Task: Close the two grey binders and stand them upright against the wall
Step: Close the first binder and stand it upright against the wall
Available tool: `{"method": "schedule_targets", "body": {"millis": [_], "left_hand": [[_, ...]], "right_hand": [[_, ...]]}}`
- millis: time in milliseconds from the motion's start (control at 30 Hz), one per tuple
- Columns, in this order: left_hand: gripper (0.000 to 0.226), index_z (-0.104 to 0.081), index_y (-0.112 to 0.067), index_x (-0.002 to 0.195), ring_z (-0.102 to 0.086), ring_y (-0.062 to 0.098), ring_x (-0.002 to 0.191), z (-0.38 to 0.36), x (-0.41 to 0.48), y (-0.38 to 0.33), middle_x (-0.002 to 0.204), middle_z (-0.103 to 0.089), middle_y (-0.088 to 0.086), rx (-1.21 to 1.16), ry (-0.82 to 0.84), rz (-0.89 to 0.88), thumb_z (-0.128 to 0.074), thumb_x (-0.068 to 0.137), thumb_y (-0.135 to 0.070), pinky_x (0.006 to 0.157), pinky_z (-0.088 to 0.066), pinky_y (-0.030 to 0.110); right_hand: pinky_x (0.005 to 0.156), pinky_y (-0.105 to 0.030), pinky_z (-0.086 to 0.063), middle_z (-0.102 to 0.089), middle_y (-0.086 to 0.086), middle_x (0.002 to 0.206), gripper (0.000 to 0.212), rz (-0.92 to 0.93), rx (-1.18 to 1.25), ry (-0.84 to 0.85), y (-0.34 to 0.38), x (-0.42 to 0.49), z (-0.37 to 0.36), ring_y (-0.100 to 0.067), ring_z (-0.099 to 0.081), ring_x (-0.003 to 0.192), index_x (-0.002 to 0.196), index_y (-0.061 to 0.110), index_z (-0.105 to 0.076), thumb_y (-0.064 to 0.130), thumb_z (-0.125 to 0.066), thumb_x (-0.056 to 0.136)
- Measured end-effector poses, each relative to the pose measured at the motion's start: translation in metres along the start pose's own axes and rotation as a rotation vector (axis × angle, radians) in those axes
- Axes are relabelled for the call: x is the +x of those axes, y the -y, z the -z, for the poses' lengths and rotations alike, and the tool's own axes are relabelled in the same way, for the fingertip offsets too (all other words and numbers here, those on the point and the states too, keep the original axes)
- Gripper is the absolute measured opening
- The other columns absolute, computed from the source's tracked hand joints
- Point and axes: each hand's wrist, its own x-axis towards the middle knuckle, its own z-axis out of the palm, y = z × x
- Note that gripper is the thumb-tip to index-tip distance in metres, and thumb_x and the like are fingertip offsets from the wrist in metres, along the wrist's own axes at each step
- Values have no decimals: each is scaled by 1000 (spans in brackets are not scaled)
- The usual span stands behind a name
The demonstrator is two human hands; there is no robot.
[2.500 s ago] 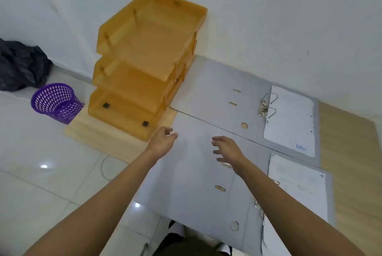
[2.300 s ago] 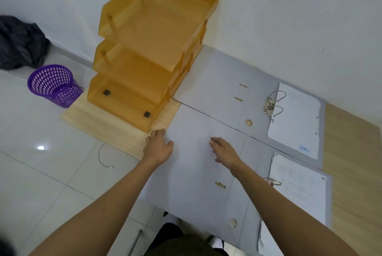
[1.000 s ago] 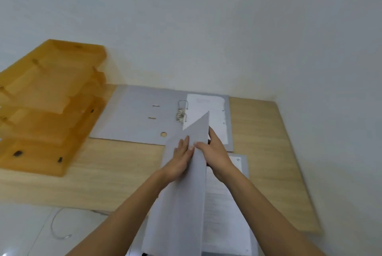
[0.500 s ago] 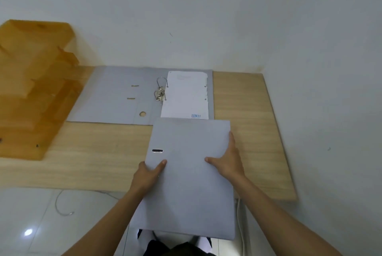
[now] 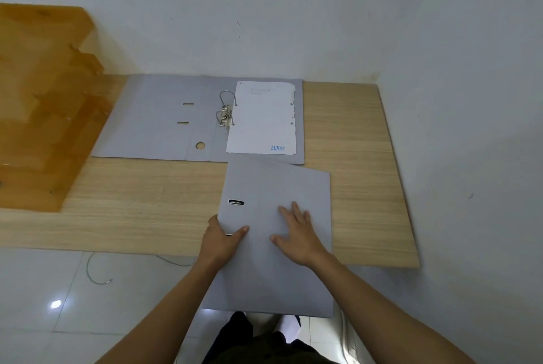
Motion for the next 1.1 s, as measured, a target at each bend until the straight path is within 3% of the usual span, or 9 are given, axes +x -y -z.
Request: {"method": "schedule_targets", "body": {"millis": [167, 300, 400, 500, 633, 767, 967, 1100], "left_hand": [[79, -58, -5, 134, -71, 31, 106, 6, 16, -5, 126, -71, 12, -179, 61, 131, -86, 73, -45, 96, -56, 47], [80, -73, -10, 118, -76, 25, 95, 2, 17, -32, 107, -80, 6, -318, 261, 145, -78, 66, -70, 87, -61, 41], [88, -74, -21, 122, -78, 19, 98, -3, 10, -61, 110, -81, -1, -413, 495, 43, -66, 63, -86, 89, -59, 39], [71, -68, -30, 132, -73, 21, 114, -2, 1, -89, 125, -76, 1, -521, 756, -17, -55, 81, -78, 101, -54, 43], [53, -74, -27, 126, -72, 24, 117, 3, -7, -108, 128, -75, 6, -597, 966, 18, -67, 86, -62, 89, -61, 38], [50, -67, -24, 132, -72, 21, 117, 7, -11, -121, 126, -75, 2, -532, 1028, -61, -71, 88, -48, 95, -59, 36], [55, -59, -27, 139, -71, 17, 117, 11, -15, -158, 128, -75, -4, -478, 1021, -331, -75, 87, -41, 95, -58, 35], [55, -58, -32, 137, -70, 16, 119, 9, -16, -187, 130, -73, -5, -403, 968, -605, -78, 86, -31, 97, -58, 34]], "right_hand": [[117, -74, -6, 19, 9, 172, 76, -129, 50, -62, 11, 0, -9, -30, 18, 159, 163, 38, -5, 58, -42, 100], [119, -71, 2, 21, 5, 172, 77, -238, 141, -204, 24, -5, -7, -31, 19, 159, 163, 36, 7, 63, -29, 101], [122, -64, 6, 17, 5, 173, 73, -285, 262, -321, 34, -10, 12, -29, 15, 160, 163, 35, 9, 62, -22, 103], [125, -60, 6, 10, 5, 174, 70, -285, 422, -426, 45, -16, 33, -27, 9, 161, 163, 38, 5, 64, -18, 102], [127, -56, -7, -7, 7, 174, 73, -212, 615, -487, 53, -25, 48, -23, -5, 161, 164, 39, -6, 69, -23, 99], [126, -49, -26, -32, 9, 168, 83, -127, 782, -482, 58, -39, 61, -17, -34, 153, 162, 43, -19, 80, -29, 89], [126, -45, -25, -28, 20, 168, 90, 59, 765, -538, 81, -57, 98, -5, -32, 152, 160, 50, -11, 90, -29, 82], [122, -43, -35, -34, 22, 165, 81, 208, 713, -578, 95, -70, 134, -5, -39, 149, 159, 52, -16, 84, -35, 87]]}}
